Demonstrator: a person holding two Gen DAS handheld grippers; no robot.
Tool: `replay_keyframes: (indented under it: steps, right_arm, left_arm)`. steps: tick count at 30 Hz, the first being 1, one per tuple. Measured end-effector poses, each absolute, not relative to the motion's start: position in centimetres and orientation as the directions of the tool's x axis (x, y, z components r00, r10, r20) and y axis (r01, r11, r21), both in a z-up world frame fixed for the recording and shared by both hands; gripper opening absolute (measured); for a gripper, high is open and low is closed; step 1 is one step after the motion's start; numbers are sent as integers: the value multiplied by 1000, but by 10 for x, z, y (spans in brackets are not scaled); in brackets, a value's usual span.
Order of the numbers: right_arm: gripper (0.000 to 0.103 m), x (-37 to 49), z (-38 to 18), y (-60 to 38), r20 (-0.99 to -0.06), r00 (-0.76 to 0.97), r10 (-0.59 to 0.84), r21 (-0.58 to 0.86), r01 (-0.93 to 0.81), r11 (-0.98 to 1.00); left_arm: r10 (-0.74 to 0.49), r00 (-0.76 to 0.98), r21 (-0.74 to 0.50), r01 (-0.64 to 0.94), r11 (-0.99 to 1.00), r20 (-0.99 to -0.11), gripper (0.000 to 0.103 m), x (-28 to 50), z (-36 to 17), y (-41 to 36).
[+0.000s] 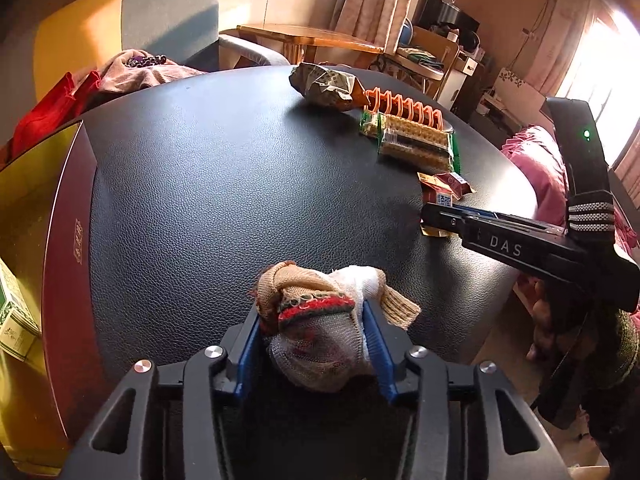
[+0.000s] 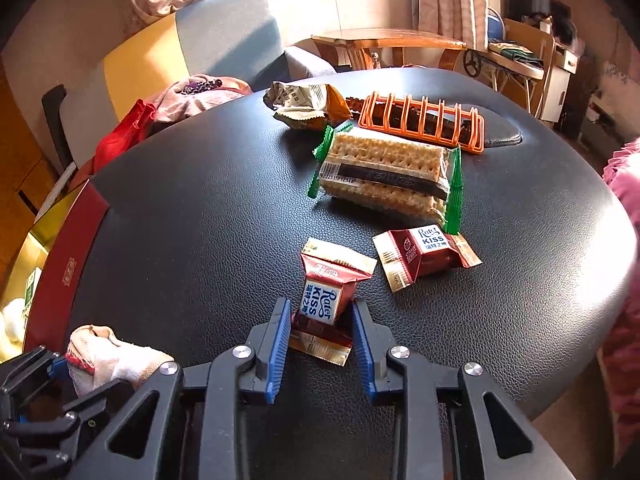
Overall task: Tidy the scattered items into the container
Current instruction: 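Grasp the brown striped sock with the left gripper while the right gripper grasps a red chocolate, then carry the striped sock and chocolate into the gold tray and release both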
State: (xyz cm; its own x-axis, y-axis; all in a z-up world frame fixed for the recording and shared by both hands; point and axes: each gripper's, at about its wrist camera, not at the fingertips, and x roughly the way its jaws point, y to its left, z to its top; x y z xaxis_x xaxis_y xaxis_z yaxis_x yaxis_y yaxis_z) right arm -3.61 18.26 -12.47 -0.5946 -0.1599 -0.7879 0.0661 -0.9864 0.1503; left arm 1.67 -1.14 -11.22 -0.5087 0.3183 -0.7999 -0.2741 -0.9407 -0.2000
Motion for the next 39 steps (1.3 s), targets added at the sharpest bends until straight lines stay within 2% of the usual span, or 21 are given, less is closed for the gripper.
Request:
replay_keyframes:
  steps: [7, 20, 29, 39]
  right_arm:
    - [28, -27, -122, 182, -787, -584, -201, 179, 95, -979]
    - [27, -19, -92, 157, -743, -612, -272, 194, 192, -962]
    - [27, -23, -59, 80, -687, -584, -432, 219, 400, -890]
    - [27, -16, -39, -25, -654, -491, -576, 201, 621, -758]
  left_arm:
    - [327, -520, -210, -272, -939, -789, 40, 20, -107, -14]
    - [309, -607, -213, -226, -951, -733, 39, 30, -72, -36]
    - [179, -709, -210, -43, -977, -682, 39, 50, -39, -105]
    - [0, -749, -193, 170, -966, -663, 39, 69, -31, -185]
